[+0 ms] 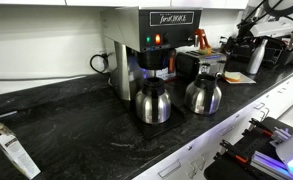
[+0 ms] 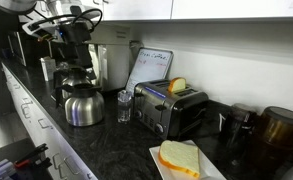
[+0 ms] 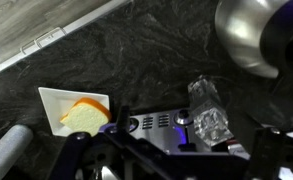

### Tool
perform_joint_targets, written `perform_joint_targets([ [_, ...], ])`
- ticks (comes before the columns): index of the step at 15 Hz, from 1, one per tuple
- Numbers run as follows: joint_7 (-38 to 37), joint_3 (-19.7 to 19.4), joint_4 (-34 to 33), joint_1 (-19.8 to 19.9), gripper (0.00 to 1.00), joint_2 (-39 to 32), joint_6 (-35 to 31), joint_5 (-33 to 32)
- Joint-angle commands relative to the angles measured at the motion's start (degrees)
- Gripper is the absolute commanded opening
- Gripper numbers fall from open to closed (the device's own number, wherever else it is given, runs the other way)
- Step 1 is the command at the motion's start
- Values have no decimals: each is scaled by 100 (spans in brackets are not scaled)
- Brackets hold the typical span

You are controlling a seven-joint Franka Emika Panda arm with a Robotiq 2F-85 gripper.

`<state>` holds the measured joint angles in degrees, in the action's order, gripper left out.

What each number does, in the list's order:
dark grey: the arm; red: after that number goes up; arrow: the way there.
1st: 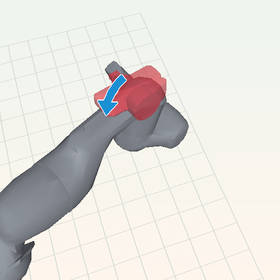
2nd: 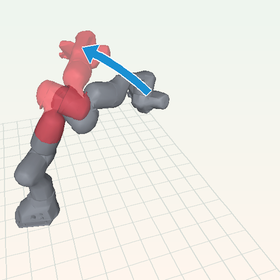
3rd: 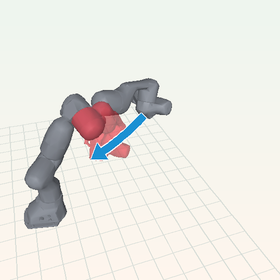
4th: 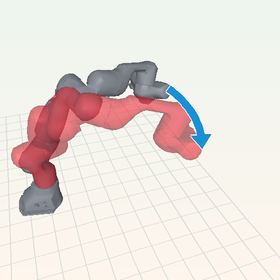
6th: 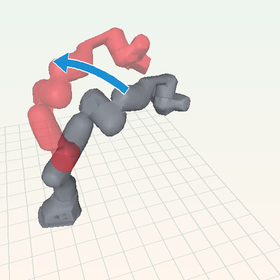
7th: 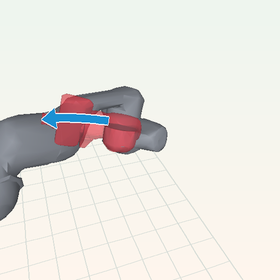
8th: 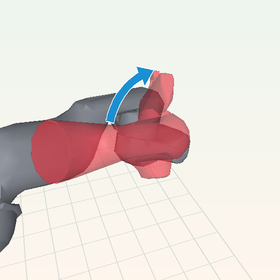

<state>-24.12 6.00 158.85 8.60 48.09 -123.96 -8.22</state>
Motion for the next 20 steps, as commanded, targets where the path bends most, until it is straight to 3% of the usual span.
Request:
perform_joint_targets([
  [1, -70, 30, -6, 250, 100, -14, -210, -46],
  [3, -149, 13, -1, 520, 100, -48, -400, -129],
  [13, -240, 67, 0, 529, 100, -49, -420, -129],
  [17, -34, -138, -13, 576, 100, -452, -862, -160],
  [20, 247, -452, -60, 596, 100, -1136, -1627, -96],
])
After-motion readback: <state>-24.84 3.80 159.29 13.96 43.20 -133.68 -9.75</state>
